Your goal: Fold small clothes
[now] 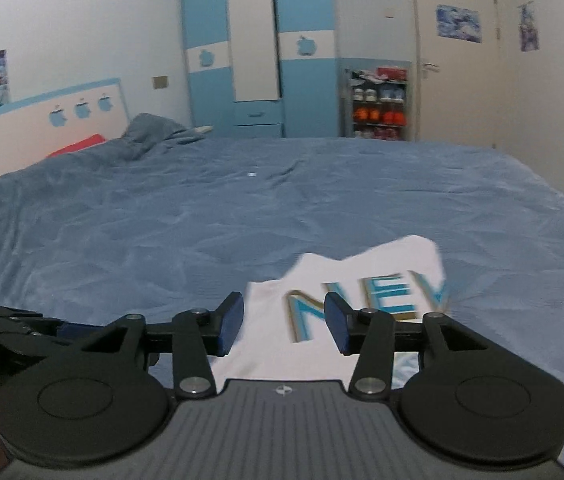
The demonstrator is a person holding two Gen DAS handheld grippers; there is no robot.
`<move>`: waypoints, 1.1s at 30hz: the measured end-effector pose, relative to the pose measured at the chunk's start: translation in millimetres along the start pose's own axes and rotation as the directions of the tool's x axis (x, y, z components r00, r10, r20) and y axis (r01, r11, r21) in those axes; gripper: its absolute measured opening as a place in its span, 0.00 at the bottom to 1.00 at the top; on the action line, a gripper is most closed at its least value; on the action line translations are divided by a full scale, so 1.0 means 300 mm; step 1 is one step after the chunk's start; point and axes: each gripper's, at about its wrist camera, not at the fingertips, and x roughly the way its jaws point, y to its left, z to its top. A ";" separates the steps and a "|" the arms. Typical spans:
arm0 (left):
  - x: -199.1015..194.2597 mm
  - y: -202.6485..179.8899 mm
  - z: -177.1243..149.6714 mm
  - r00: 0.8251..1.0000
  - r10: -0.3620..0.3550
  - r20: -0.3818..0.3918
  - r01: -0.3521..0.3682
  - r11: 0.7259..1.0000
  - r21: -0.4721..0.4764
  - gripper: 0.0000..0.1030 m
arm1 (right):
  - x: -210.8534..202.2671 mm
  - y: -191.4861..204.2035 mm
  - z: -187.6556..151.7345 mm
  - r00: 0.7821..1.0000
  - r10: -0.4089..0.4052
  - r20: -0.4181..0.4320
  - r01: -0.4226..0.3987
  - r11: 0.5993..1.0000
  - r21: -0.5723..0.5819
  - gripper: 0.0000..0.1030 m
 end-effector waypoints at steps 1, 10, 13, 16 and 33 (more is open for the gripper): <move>0.006 -0.030 0.001 1.000 -0.008 0.005 0.008 1.000 0.020 0.56 | 0.005 -0.026 -0.001 1.000 -0.011 -0.003 0.011 1.000 0.004 0.54; 0.170 -0.244 -0.057 0.997 -0.081 -0.012 0.081 0.987 0.140 0.56 | 0.154 -0.190 -0.163 0.984 -0.058 -0.168 0.066 0.997 0.043 0.13; 0.250 -0.257 -0.106 0.989 -0.124 -0.078 0.135 0.979 0.154 0.56 | 0.199 -0.212 -0.243 0.975 -0.051 -0.217 0.070 0.994 0.081 0.13; 0.289 -0.240 -0.164 0.986 -0.149 -0.074 0.158 0.976 0.149 0.57 | 0.219 -0.202 -0.309 0.971 -0.056 -0.234 0.070 0.996 0.050 0.13; 0.198 -0.244 -0.121 0.988 -0.156 -0.010 0.155 0.967 0.203 0.57 | 0.152 -0.208 -0.260 0.988 -0.084 -0.126 0.096 0.991 0.098 0.08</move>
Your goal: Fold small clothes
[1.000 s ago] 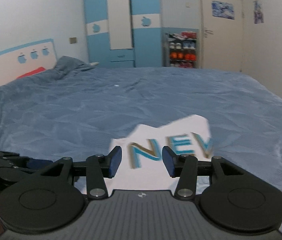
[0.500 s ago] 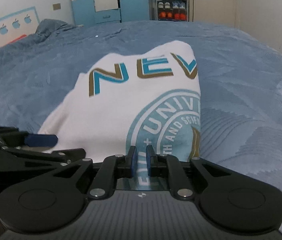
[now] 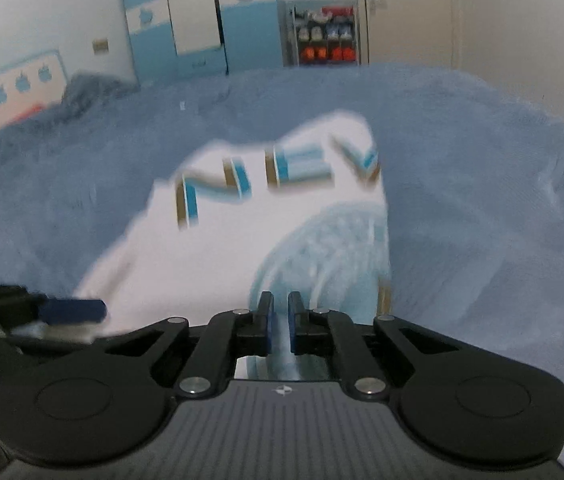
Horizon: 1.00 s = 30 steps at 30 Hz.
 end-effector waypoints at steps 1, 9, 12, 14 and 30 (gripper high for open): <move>-0.029 0.001 0.033 1.000 0.004 0.029 -0.004 1.000 0.010 0.57 | -0.030 0.002 0.041 1.000 -0.004 0.028 0.004 1.000 -0.009 0.08; -0.143 0.048 0.216 0.981 0.015 0.192 -0.003 0.998 -0.064 0.57 | -0.114 -0.049 0.219 0.987 -0.024 0.158 0.022 1.000 0.016 0.10; -0.104 0.054 0.234 0.980 0.019 0.196 -0.001 0.996 -0.088 0.57 | -0.054 -0.073 0.217 0.990 -0.034 0.139 0.030 0.999 0.033 0.10; -0.066 0.052 0.232 0.983 0.016 0.183 0.001 0.996 -0.090 0.57 | 0.004 -0.087 0.193 0.993 -0.040 0.113 0.036 0.998 0.042 0.10; 0.280 0.083 0.087 0.995 -0.059 0.079 0.063 0.996 -0.058 0.59 | 0.269 -0.127 -0.048 0.996 -0.079 0.028 0.078 0.995 0.056 0.09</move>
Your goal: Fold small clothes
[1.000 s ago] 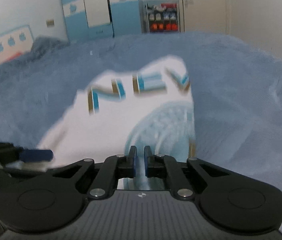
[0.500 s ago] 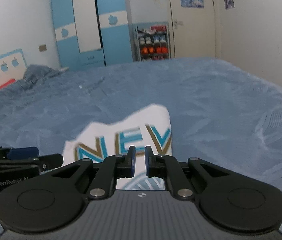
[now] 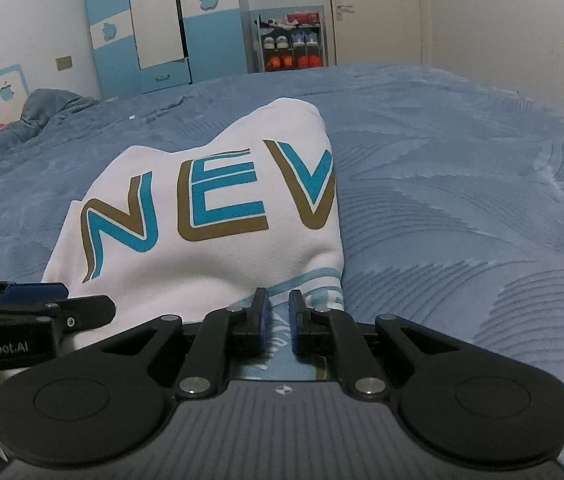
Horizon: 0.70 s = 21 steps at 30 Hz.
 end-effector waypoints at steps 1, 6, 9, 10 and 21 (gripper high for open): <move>0.001 -0.006 -0.001 1.000 0.006 0.003 -0.006 1.000 0.008 0.59 | 0.001 0.001 -0.001 1.000 0.000 -0.005 0.000 1.000 0.002 0.09; -0.013 -0.021 0.067 0.996 0.022 -0.090 -0.023 1.000 -0.005 0.58 | -0.017 0.012 0.052 0.998 -0.017 -0.067 0.016 1.000 -0.006 0.09; -0.071 -0.038 0.146 0.993 0.058 -0.101 -0.056 0.998 0.021 0.56 | -0.058 0.016 0.123 0.996 -0.026 -0.083 0.025 0.999 -0.021 0.10; -0.094 -0.046 0.168 0.994 0.073 -0.086 -0.069 0.996 0.050 0.56 | -0.087 0.014 0.148 0.997 -0.024 -0.068 0.023 1.000 -0.008 0.10; -0.154 -0.049 0.352 0.993 0.090 0.079 -0.093 0.995 0.040 0.57 | -0.125 -0.005 0.365 0.996 -0.021 0.083 0.020 1.000 0.016 0.10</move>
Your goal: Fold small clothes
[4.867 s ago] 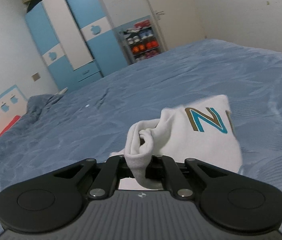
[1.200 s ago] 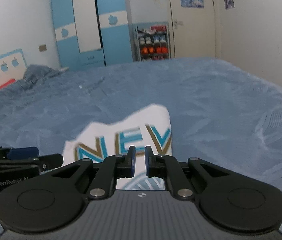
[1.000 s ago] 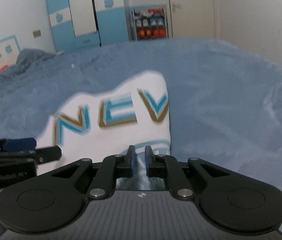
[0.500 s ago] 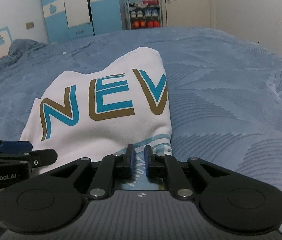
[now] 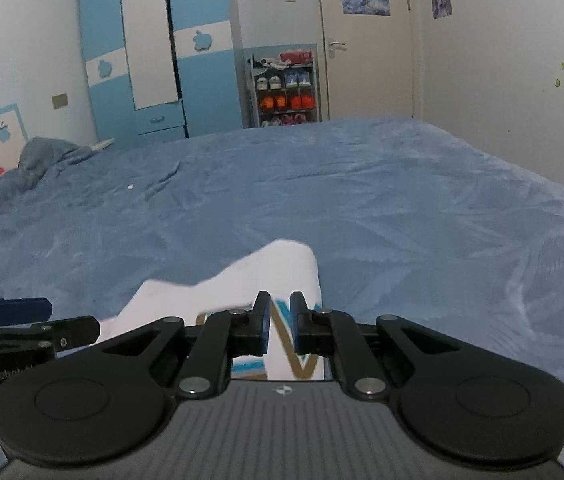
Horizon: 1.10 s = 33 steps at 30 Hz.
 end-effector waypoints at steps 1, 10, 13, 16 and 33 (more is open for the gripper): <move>0.018 0.000 0.004 1.000 -0.001 -0.002 0.001 1.000 0.001 0.57 | 0.031 -0.004 0.002 1.000 0.002 -0.005 -0.002 1.000 0.006 0.10; 0.266 -0.002 -0.074 0.998 0.012 -0.059 -0.010 1.000 0.021 0.57 | 0.286 0.002 -0.115 0.994 -0.026 -0.108 0.026 1.000 0.004 0.10; 0.324 0.019 -0.139 0.998 0.000 -0.067 0.001 1.000 0.011 0.59 | 0.312 0.015 -0.165 0.995 -0.046 -0.085 0.045 0.999 -0.022 0.10; 0.353 0.033 -0.179 0.999 -0.021 -0.045 0.022 1.000 0.006 0.61 | 0.323 0.016 -0.196 0.996 -0.048 -0.068 0.046 0.999 -0.027 0.11; 0.307 -0.001 -0.100 0.995 0.054 -0.085 -0.051 0.998 0.039 0.61 | 0.282 0.033 -0.188 0.994 -0.051 -0.095 0.041 0.993 -0.110 0.15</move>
